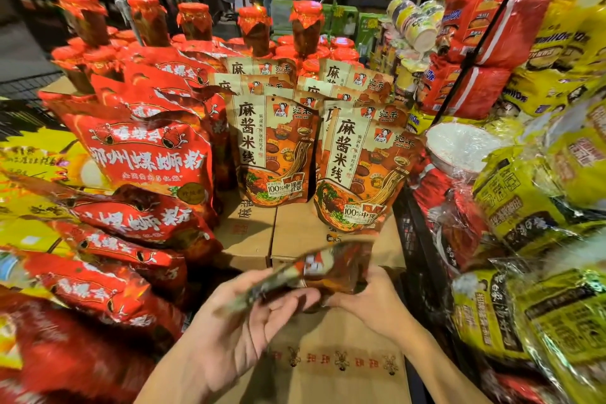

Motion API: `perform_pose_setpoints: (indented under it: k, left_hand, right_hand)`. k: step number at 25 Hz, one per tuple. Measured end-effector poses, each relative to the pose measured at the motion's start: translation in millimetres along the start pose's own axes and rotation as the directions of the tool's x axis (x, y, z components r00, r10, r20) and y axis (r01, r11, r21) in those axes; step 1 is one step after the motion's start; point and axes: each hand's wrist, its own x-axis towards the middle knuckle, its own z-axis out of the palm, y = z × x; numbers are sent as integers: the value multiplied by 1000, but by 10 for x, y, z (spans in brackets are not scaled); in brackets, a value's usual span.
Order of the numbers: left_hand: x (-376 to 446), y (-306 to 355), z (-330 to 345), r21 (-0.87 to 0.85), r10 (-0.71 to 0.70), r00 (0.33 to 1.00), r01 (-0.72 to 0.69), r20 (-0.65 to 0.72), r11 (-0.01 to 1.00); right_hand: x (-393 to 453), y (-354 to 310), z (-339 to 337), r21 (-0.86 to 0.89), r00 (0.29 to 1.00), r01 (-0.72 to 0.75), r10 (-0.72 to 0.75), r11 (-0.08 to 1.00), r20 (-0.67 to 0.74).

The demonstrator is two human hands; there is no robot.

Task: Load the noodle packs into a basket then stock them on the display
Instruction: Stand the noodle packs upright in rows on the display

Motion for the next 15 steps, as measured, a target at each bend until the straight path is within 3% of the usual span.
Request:
perform_pose_setpoints:
  k: [2,4,5,7,8,10,13,15]
  left_hand:
    - [-97,5,34,8,50,999,-50,21,999]
    - [37,-2,-73,193,228,959,-195,-168,962]
    - [103,-21,-128,343,368,901,-279,-230,897]
    - [228,-116,-234,637,618,744,-352,-254,686]
    - [308,-194,-341,767,703,676,-325,-221,553]
    - [514,-387,-603,946,770,625,-157,-128,285]
    - [753,-593,-922,971,664,744,207,-80,-116]
    - [846,-616,-1028,923,594,801,286,-83,-257]
  right_hand:
    - [-36,-78,4,73,998,-26,30,997,-60]
    - [-39,-122,-8,133,995,-12,25,991,-97]
    - [-24,-145,0,156,992,1,19,988,-128]
    - [10,-192,33,220,984,49,-9,974,-179]
    - [53,-216,50,244,977,66,-13,967,-212]
    - [187,-225,76,261,969,88,-22,961,-246]
    - [516,-289,202,239,963,89,-22,967,-269]
    - [731,-315,321,238,970,92,-33,967,-239]
